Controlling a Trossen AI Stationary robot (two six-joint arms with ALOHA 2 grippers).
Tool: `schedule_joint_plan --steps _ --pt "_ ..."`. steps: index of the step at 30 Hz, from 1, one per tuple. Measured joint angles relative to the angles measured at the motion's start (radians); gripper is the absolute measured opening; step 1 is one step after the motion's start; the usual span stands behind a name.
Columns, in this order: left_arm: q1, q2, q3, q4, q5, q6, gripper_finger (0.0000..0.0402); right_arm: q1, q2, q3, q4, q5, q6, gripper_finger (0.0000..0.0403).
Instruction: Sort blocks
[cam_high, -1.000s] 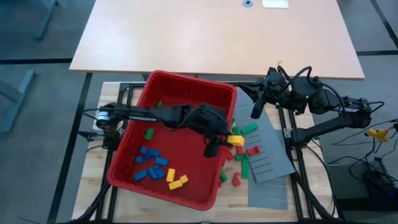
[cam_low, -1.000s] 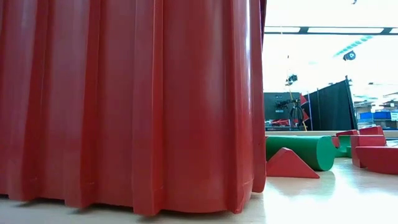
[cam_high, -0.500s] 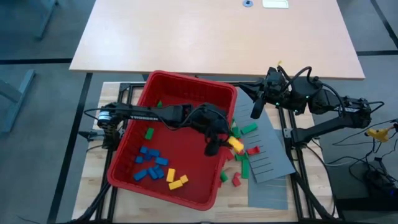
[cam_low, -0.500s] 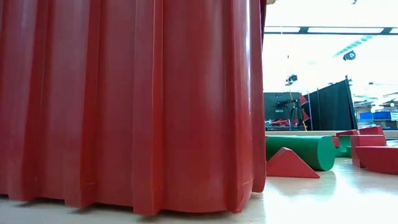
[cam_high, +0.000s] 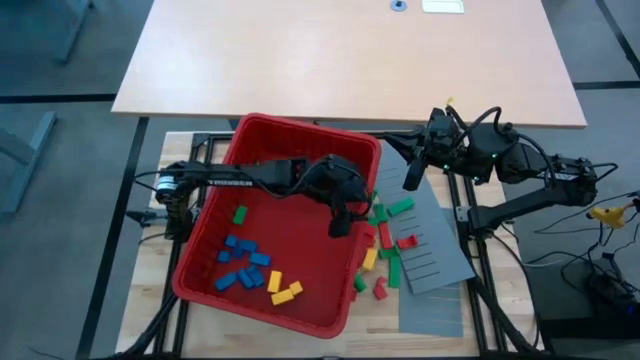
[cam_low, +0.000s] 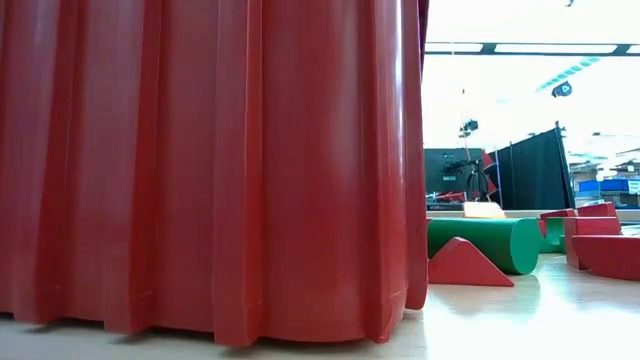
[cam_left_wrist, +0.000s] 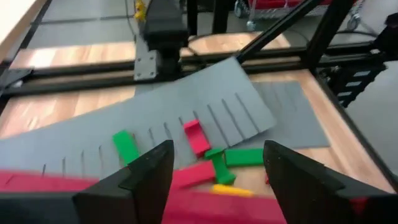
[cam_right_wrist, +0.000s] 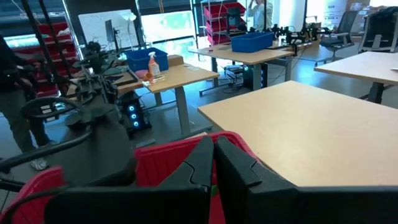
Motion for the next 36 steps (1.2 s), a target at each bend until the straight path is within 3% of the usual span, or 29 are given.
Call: schedule_joint_plan --steps 18,25,30,36 --pt "0.259 -0.214 0.0 -0.622 -0.002 0.116 0.0103 0.0 0.0 0.0 -0.001 0.0 -0.004 0.0" --pt "0.37 -0.239 -0.003 -0.756 -0.107 0.154 0.0066 0.0 0.0 0.0 -0.004 0.0 -0.011 0.0" --pt "0.427 -0.241 -0.041 -0.777 -0.116 0.145 0.0062 0.0 0.0 0.0 -0.008 0.0 -0.011 0.0" --pt "0.477 -0.245 -0.175 -0.737 -0.133 -0.003 0.0062 0.0 0.0 0.0 -0.009 0.0 -0.011 0.0"
